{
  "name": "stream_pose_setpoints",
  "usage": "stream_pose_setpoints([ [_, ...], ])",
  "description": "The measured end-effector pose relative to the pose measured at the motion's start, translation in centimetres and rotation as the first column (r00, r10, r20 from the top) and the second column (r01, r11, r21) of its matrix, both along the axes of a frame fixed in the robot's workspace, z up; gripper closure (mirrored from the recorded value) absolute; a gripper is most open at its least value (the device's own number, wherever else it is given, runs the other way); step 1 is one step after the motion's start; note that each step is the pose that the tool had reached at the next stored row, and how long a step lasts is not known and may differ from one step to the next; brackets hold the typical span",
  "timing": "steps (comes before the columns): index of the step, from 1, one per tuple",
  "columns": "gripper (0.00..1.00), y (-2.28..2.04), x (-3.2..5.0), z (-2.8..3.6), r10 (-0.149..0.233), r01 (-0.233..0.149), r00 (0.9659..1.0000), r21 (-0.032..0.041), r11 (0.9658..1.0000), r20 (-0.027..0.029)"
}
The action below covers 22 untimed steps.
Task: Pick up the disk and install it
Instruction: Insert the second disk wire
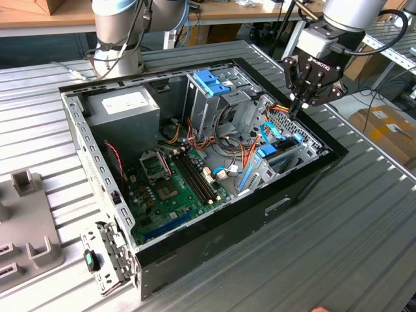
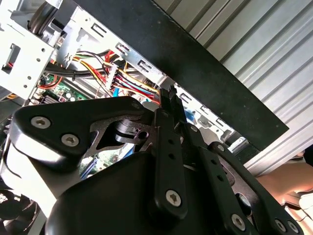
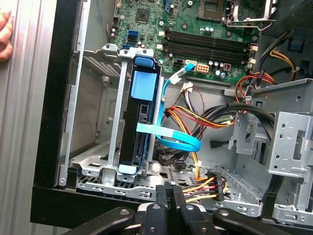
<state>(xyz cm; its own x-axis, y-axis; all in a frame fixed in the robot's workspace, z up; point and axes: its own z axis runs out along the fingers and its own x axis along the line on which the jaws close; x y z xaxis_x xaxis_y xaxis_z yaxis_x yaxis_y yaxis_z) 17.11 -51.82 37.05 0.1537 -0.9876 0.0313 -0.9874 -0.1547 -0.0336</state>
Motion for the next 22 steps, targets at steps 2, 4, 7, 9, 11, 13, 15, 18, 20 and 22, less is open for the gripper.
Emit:
stream_pose_setpoints([
  [2, 0.84, -0.15, 0.0, -0.01, 0.0, 0.0, 1.0, 0.0, 1.0, 0.0],
  [4, 0.84, -0.35, 0.0, -0.01, 0.0, 0.0, 1.0, 0.0, 1.0, 0.0],
  [7, 0.84, -0.72, -0.15, -0.02, 0.0, 0.0, 1.0, 0.0, 1.0, 0.0],
  [9, 0.84, -0.83, -0.34, -0.03, 0.0, 0.0, 1.0, 0.0001, 1.0, 0.0],
  [11, 0.84, -0.97, -0.65, -0.05, 0.0, 0.0, 1.0, 0.0, 1.0, 0.0001],
  [13, 0.84, -1.08, -1.04, -0.08, 0.0, 0.0, 1.0, 0.0, 1.0, 0.0001],
  [15, 0.84, -1.13, -1.23, -0.14, 0.0, 0.0, 1.0, 0.0, 1.0, 0.0001],
  [18, 0.84, -1.2, -1.39, -0.42, 0.0, 0.0, 1.0, 0.0001, 1.0, 0.0001],
  [20, 0.84, -1.21, -1.43, -0.52, 0.0, 0.0, 1.0, 0.0, 1.0, 0.0001],
  [22, 0.84, -1.22, -1.44, -0.52, 0.0, 0.0, 1.0, -0.0003, 1.0, 0.0002],
])
